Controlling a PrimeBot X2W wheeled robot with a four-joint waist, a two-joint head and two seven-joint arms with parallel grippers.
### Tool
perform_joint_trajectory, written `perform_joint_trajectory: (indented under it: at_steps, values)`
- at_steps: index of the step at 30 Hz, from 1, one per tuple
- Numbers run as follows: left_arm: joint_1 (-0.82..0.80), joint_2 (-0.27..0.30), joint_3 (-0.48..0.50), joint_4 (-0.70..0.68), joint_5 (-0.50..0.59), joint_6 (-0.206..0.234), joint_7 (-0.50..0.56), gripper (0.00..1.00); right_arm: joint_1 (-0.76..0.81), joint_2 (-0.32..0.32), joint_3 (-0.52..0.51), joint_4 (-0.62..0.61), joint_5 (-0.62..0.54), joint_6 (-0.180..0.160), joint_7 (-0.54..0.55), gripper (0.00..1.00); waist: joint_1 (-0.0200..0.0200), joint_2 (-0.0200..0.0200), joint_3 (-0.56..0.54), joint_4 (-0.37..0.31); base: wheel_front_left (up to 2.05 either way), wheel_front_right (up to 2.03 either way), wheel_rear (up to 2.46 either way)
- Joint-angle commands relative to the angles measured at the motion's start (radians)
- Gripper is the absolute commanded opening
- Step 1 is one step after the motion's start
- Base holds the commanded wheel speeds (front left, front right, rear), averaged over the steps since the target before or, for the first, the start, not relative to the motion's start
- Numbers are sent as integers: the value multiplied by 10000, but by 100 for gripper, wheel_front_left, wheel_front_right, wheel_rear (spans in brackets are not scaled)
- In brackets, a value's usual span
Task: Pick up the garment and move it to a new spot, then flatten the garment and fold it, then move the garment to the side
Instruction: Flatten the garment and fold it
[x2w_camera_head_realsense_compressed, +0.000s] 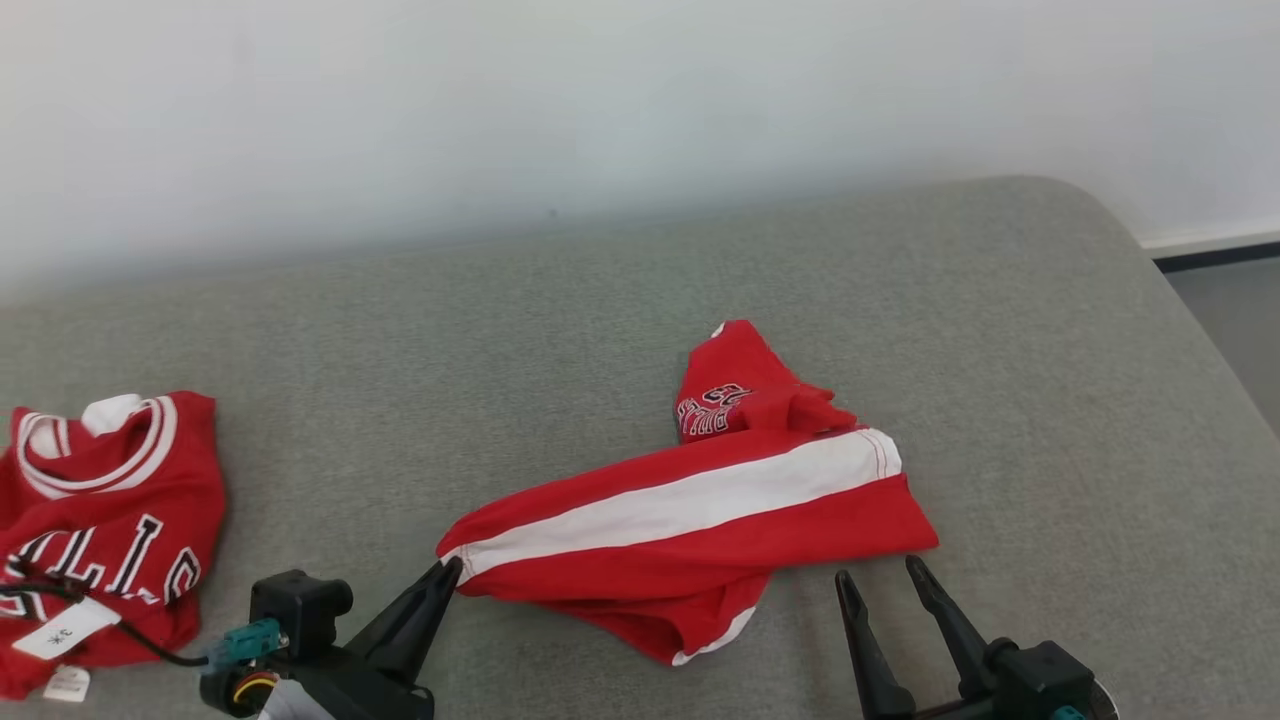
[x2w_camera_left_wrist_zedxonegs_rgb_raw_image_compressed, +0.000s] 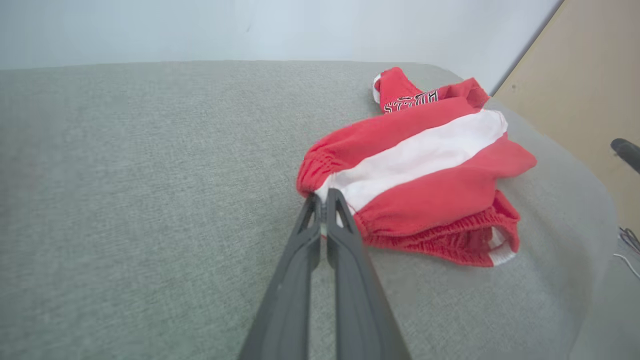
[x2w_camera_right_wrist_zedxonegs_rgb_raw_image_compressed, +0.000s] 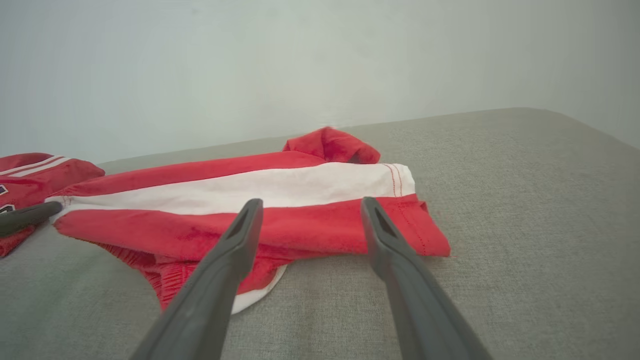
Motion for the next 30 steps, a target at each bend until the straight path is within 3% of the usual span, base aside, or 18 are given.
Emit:
perform_joint_trajectory:
  at_steps: [1,4,10,15,26,30]
  values:
    - [223,-3,125,193,499,19,-21,0,-148,-104,147,272,229,-22,-6,100,0,0,-148,255,0,0,0]
    - [303,-3,143,350,995,19,-22,0,-287,-121,272,543,410,-22,-6,100,0,0,-187,298,0,0,0]
    - [907,-626,1560,461,1569,19,-23,0,-916,-295,396,1325,913,-22,-7,100,0,0,-236,411,0,0,0]
    - [1447,-1080,2424,70,2101,19,-23,0,-2035,-505,503,2719,1122,-22,-7,100,0,0,-164,527,0,0,0]
    - [1269,-1339,2378,-138,2606,19,-24,0,-5032,-927,977,6864,1994,-22,-6,100,0,0,247,1060,0,0,0]
    - [1135,-1356,2392,-83,2655,19,-24,0,-5588,-948,1119,7592,2310,-22,-7,100,0,0,355,1151,0,0,0]
